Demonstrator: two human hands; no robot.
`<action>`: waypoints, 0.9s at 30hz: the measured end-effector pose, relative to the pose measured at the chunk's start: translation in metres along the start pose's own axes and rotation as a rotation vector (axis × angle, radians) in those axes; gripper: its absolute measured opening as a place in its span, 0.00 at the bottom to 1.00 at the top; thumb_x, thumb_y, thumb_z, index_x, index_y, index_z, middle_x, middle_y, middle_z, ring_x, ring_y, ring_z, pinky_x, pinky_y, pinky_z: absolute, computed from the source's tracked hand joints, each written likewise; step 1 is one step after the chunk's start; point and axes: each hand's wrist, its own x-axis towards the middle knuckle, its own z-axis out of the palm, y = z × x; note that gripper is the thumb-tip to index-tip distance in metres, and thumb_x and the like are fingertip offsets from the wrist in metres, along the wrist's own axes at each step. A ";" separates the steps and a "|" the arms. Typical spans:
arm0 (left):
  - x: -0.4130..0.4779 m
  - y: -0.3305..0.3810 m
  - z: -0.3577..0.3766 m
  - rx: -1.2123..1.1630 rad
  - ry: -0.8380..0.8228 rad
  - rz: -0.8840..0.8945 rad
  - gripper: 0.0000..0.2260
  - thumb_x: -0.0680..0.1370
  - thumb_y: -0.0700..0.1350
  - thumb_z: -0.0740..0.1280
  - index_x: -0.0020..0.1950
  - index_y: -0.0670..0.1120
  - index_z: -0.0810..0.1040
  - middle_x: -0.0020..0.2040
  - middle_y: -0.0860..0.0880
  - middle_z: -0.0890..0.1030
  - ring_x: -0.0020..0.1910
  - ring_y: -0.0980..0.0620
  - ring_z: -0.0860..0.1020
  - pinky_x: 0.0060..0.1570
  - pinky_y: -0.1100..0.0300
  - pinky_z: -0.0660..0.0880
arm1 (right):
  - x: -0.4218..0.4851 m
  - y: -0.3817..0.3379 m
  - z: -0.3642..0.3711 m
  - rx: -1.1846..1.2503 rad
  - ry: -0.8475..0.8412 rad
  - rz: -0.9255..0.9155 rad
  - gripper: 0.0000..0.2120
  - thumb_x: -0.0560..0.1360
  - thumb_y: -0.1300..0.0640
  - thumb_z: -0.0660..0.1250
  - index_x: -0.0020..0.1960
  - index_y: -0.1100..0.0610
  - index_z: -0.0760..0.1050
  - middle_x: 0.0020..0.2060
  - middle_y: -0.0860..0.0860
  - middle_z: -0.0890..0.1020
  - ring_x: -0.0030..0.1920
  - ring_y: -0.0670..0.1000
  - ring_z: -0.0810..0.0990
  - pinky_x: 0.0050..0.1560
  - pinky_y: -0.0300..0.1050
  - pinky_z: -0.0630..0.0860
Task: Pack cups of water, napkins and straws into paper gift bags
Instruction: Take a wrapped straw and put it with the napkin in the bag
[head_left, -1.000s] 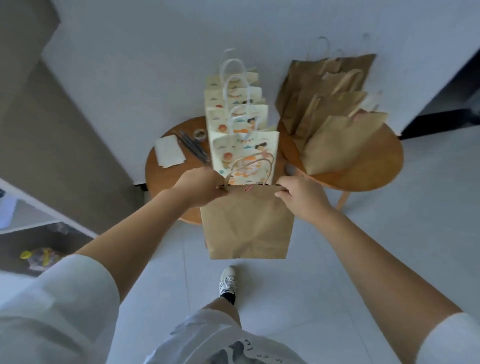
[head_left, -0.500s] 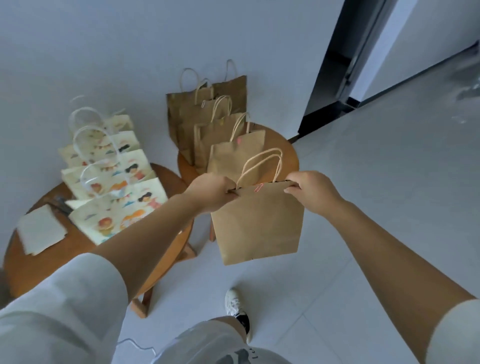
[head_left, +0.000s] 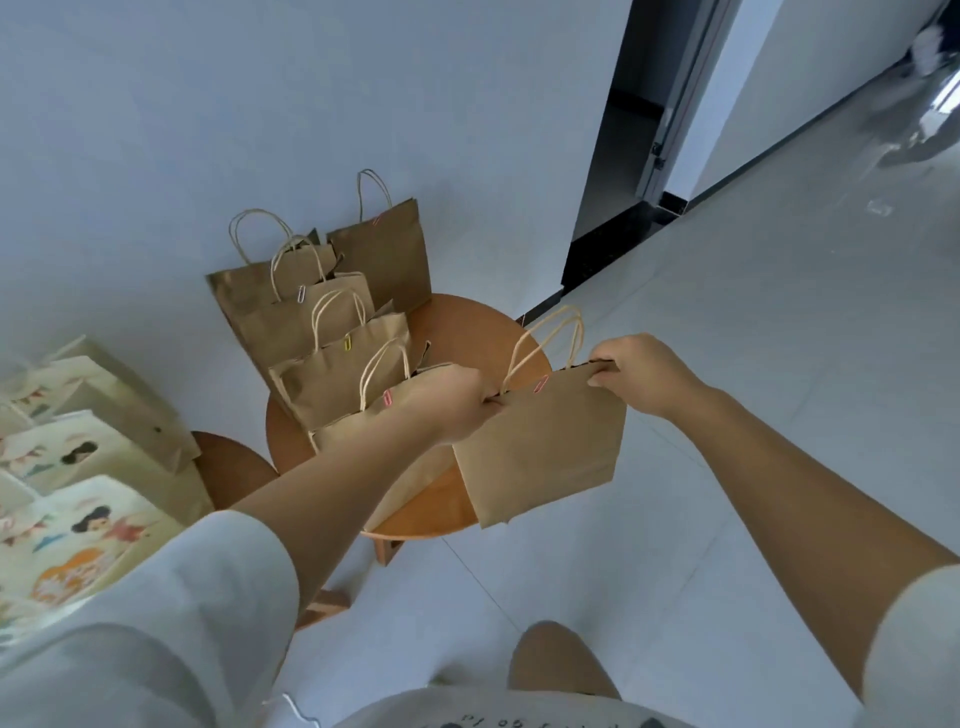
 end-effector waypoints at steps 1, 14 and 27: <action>0.015 0.000 -0.004 -0.008 0.008 -0.005 0.15 0.81 0.49 0.60 0.34 0.48 0.69 0.34 0.49 0.74 0.38 0.46 0.74 0.42 0.53 0.72 | 0.014 0.009 -0.003 0.015 0.005 -0.004 0.05 0.75 0.62 0.65 0.43 0.63 0.77 0.35 0.53 0.75 0.39 0.53 0.72 0.34 0.43 0.63; 0.180 -0.065 -0.047 -0.082 0.079 -0.407 0.12 0.82 0.50 0.58 0.51 0.46 0.79 0.42 0.50 0.78 0.44 0.47 0.76 0.40 0.56 0.72 | 0.279 0.059 -0.014 0.052 -0.176 -0.317 0.03 0.74 0.61 0.67 0.43 0.60 0.78 0.37 0.51 0.77 0.41 0.53 0.76 0.38 0.44 0.67; 0.249 -0.179 -0.086 -0.020 0.096 -0.793 0.14 0.83 0.48 0.56 0.59 0.45 0.78 0.51 0.46 0.80 0.50 0.44 0.78 0.46 0.53 0.75 | 0.454 -0.005 0.045 0.072 -0.243 -0.486 0.10 0.78 0.60 0.62 0.56 0.59 0.78 0.47 0.56 0.81 0.49 0.58 0.77 0.46 0.46 0.71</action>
